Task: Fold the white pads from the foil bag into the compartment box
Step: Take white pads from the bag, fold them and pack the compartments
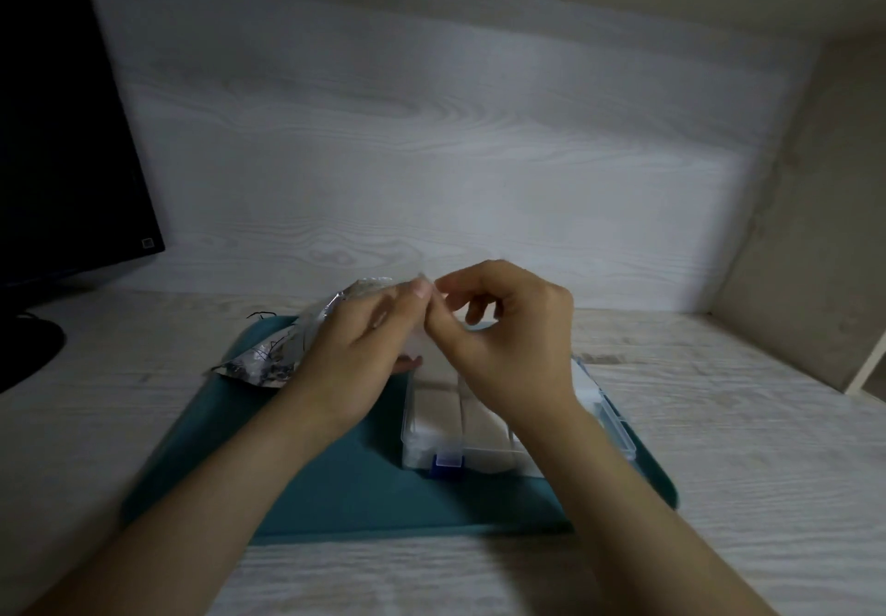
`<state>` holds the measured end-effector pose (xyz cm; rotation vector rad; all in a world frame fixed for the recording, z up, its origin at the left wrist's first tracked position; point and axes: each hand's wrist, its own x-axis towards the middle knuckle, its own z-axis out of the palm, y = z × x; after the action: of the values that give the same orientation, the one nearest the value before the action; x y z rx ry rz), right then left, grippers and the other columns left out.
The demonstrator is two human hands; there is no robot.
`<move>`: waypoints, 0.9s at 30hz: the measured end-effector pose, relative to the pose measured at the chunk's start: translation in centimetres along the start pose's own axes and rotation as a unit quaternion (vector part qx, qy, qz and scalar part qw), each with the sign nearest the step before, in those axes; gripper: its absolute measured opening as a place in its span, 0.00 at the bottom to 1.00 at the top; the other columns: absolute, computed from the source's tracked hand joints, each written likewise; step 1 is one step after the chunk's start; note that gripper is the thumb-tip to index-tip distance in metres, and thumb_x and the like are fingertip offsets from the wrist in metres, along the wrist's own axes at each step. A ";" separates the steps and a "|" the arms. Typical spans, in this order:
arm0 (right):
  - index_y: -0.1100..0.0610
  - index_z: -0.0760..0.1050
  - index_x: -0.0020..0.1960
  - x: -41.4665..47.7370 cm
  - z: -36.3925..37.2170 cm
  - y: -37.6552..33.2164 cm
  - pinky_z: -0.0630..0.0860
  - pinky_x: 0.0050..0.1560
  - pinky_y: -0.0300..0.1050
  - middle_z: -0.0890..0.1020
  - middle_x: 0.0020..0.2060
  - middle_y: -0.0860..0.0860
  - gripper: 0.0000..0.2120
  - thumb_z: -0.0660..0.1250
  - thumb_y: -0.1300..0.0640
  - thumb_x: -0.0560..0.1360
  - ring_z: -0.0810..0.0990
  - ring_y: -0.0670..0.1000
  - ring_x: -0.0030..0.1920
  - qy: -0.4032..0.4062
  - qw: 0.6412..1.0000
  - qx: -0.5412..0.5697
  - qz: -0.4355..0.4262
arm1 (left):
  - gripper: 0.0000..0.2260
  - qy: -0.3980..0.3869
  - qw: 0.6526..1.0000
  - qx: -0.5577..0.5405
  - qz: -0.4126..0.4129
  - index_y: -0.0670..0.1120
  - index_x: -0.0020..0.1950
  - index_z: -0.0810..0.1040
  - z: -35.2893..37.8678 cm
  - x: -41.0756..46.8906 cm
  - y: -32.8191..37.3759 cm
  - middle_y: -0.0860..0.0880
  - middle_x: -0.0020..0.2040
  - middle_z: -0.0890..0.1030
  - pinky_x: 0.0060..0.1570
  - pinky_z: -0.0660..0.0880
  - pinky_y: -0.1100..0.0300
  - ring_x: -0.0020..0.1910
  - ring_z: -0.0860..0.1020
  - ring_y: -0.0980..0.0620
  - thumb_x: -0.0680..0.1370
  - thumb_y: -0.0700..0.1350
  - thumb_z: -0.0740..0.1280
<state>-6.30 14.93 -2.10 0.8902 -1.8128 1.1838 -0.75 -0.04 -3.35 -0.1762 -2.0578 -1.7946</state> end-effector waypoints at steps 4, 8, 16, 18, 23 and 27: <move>0.51 0.86 0.47 -0.5 0.5 0.0 0.75 0.41 0.38 0.84 0.37 0.43 0.05 0.78 0.54 0.72 0.81 0.45 0.37 -0.078 0.997 -0.013 -0.026 | 0.19 -0.039 0.996 -0.072 -0.041 0.56 0.61 0.86 0.4 -0.1 0.1 0.52 0.61 0.86 0.60 0.82 0.50 0.64 0.83 0.53 0.87 0.58 0.56; 0.53 0.86 0.51 -0.4 0.4 -0.1 0.80 0.47 0.42 0.86 0.42 0.43 0.11 0.81 0.53 0.70 0.83 0.45 0.42 -0.128 0.992 0.020 0.000 | 0.23 -0.037 0.992 -0.103 -0.067 0.50 0.65 0.83 0.1 0.1 0.2 0.49 0.62 0.86 0.64 0.79 0.48 0.66 0.82 0.51 0.88 0.57 0.51; 0.51 0.85 0.56 -0.4 0.4 -0.1 0.77 0.57 0.53 0.82 0.52 0.44 0.23 0.85 0.50 0.62 0.79 0.47 0.54 -0.189 0.981 0.010 -0.044 | 0.27 0.004 0.994 -0.064 -0.092 0.54 0.56 0.86 -0.3 0.1 0.5 0.49 0.54 0.88 0.51 0.82 0.52 0.56 0.86 0.51 0.84 0.65 0.51; 0.51 0.81 0.57 -0.4 0.2 -0.3 0.76 0.59 0.55 0.82 0.56 0.43 0.26 0.85 0.53 0.62 0.78 0.48 0.58 -0.194 0.980 0.027 -0.042 | 0.26 0.001 0.992 -0.082 -0.099 0.56 0.57 0.86 -0.3 0.0 0.7 0.49 0.52 0.88 0.48 0.82 0.52 0.54 0.87 0.51 0.84 0.66 0.51; 0.53 0.77 0.52 -0.1 0.0 -0.7 0.77 0.60 0.54 0.85 0.56 0.42 0.27 0.88 0.52 0.61 0.81 0.48 0.60 -0.220 0.973 0.068 -0.014 | 0.24 0.020 0.989 -0.078 -0.121 0.58 0.55 0.86 -0.1 0.1 1.0 0.49 0.52 0.88 0.47 0.83 0.52 0.52 0.87 0.49 0.83 0.67 0.53; 0.56 0.80 0.49 0.0 -0.2 -0.9 0.78 0.61 0.44 0.86 0.58 0.45 0.24 0.89 0.51 0.61 0.84 0.44 0.59 -0.231 0.968 0.100 -0.008 | 0.27 0.000 0.984 -0.096 -0.150 0.53 0.58 0.85 -0.4 0.1 1.3 0.42 0.52 0.87 0.46 0.83 0.53 0.48 0.86 0.48 0.84 0.67 0.52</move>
<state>-5.50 14.88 -1.69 1.3864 -2.0630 1.2359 -0.32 -0.19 -2.04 0.0866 -1.9948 -2.1721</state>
